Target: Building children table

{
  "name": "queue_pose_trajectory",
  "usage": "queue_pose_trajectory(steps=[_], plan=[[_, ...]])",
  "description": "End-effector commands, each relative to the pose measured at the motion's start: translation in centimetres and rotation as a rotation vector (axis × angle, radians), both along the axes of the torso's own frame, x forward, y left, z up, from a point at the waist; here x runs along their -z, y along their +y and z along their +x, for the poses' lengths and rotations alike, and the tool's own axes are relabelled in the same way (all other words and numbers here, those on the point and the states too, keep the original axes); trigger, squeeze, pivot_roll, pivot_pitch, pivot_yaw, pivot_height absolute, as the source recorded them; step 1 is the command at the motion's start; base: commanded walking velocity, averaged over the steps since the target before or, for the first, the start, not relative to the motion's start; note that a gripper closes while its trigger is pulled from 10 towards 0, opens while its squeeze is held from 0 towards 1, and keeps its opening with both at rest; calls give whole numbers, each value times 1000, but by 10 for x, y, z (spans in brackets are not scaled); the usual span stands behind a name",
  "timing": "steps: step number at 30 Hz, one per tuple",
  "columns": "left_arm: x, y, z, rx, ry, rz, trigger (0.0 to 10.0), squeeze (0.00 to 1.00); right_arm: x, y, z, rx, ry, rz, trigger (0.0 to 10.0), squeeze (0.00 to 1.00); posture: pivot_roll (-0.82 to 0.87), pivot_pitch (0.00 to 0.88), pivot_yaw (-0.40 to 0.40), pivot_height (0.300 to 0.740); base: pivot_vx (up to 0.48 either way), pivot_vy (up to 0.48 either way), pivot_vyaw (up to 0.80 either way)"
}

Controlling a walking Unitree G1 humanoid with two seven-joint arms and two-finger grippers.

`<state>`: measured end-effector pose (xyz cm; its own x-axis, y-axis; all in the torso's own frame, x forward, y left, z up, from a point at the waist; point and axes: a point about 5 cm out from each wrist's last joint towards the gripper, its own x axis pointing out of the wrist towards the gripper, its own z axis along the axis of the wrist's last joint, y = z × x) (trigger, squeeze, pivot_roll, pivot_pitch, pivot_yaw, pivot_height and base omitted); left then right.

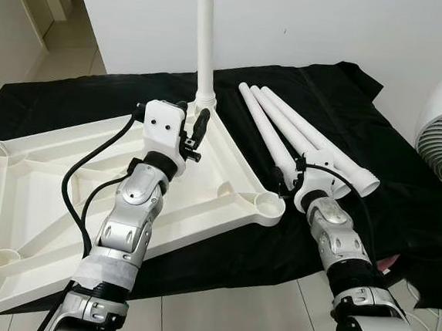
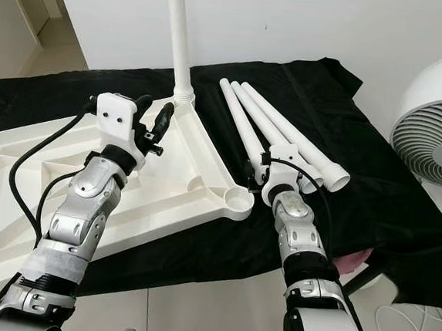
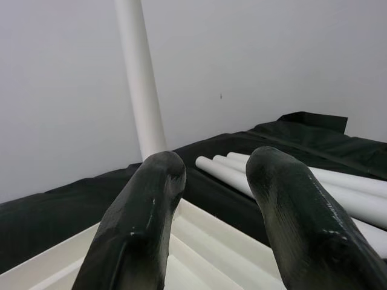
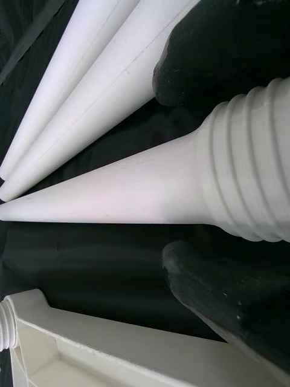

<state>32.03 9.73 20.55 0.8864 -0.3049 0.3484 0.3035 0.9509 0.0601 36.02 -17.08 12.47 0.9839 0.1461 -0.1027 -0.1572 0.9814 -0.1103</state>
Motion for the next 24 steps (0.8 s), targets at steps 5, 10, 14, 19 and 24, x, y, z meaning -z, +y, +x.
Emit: queue_pose_trajectory(steps=[5,10,14,19,24], plan=[[0,0,-2,1,4,30,10000,0,16,3,-5,-49,80,17,10000,0,-100,0,79,740,0,0,0],[-1,-2,-2,5,-1,27,10000,0,14,3,-7,-81,91,31,10000,0,-104,3,77,740,0,0,0],[-2,-2,-2,7,-3,25,10000,0,10,2,-7,-95,93,49,10000,0,-104,3,77,740,0,0,0],[-4,-4,-1,13,-8,25,10000,0,6,-3,-7,-75,120,89,10000,0,-110,7,80,740,0,0,0],[-4,-5,-1,18,-7,18,10000,0,0,-6,-7,-63,144,119,10000,0,-113,8,82,740,0,0,0]])
